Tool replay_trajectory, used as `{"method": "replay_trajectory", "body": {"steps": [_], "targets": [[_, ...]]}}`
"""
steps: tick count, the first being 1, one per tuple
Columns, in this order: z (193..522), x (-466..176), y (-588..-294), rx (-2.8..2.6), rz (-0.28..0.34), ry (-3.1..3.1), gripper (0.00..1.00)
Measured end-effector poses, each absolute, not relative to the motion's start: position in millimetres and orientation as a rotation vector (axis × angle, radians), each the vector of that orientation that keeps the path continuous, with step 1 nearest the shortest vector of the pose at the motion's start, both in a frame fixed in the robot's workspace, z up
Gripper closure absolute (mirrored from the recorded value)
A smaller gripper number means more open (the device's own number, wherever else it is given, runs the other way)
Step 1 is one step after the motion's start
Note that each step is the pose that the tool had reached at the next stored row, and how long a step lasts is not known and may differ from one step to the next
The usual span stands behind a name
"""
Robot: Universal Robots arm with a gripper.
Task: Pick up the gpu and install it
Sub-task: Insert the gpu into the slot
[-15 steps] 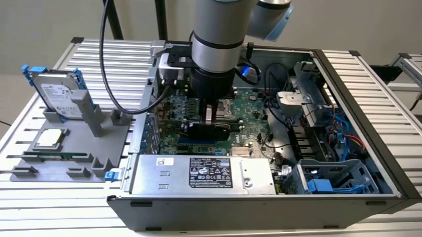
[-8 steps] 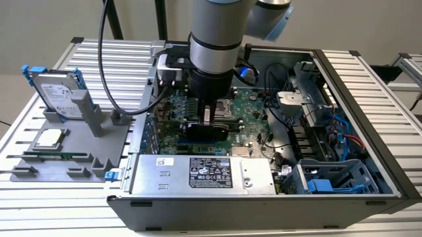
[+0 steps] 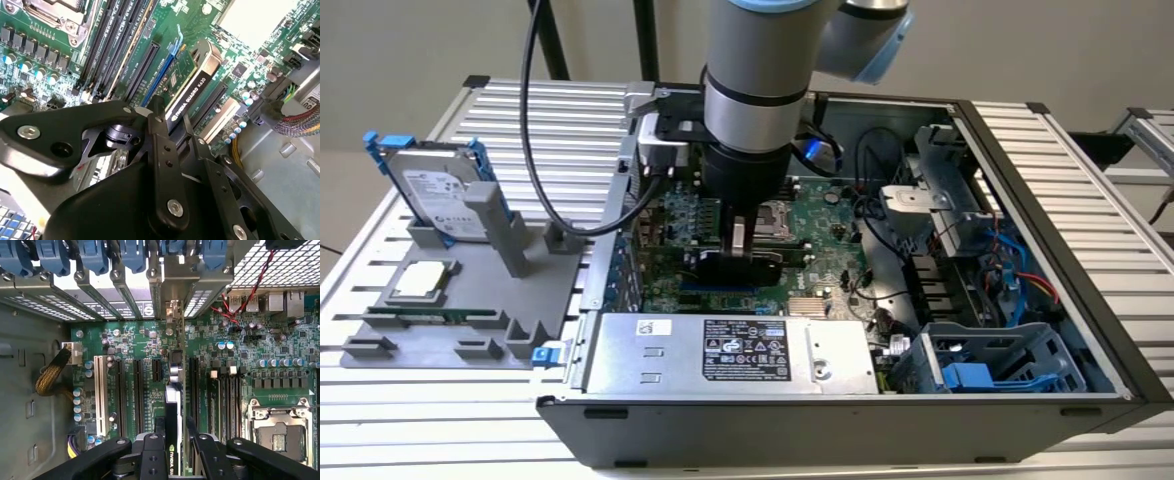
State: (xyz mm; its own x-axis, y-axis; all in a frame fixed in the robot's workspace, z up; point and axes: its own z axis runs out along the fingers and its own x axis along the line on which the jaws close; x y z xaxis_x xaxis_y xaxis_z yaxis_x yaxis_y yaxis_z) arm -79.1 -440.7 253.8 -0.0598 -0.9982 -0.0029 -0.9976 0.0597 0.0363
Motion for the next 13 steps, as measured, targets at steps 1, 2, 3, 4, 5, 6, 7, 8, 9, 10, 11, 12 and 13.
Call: {"method": "replay_trajectory", "body": {"steps": [1,2,3,4,5,6,7,8,9,10,11,12,13], "targets": [[253.7,-79.1,-440.8,2.138,-0.044,-2.270,1.00],[253.7,-79.1,-440.8,2.138,-0.044,-2.270,1.00],[253.7,-79.1,-440.8,2.138,-0.044,-2.270,1.00],[253.6,-79.1,-440.8,2.138,-0.044,-2.270,1.00],[253.5,-79.1,-440.8,2.138,-0.044,-2.270,1.00],[253.5,-79.1,-440.7,2.138,-0.044,-2.270,1.00],[253.5,-79.1,-440.7,2.138,-0.044,-2.270,1.00],[253.5,-79.1,-440.7,2.138,-0.044,-2.270,1.00],[253.5,-79.1,-440.7,2.138,-0.044,-2.270,1.00],[253.5,-79.1,-440.7,2.138,-0.045,-2.270,1.00],[253.5,-79.1,-440.7,2.138,-0.044,-2.270,1.00],[253.6,-79.1,-440.7,2.138,-0.045,-2.270,1.00],[253.6,-79.1,-440.7,2.138,-0.044,-2.270,1.00]]}}
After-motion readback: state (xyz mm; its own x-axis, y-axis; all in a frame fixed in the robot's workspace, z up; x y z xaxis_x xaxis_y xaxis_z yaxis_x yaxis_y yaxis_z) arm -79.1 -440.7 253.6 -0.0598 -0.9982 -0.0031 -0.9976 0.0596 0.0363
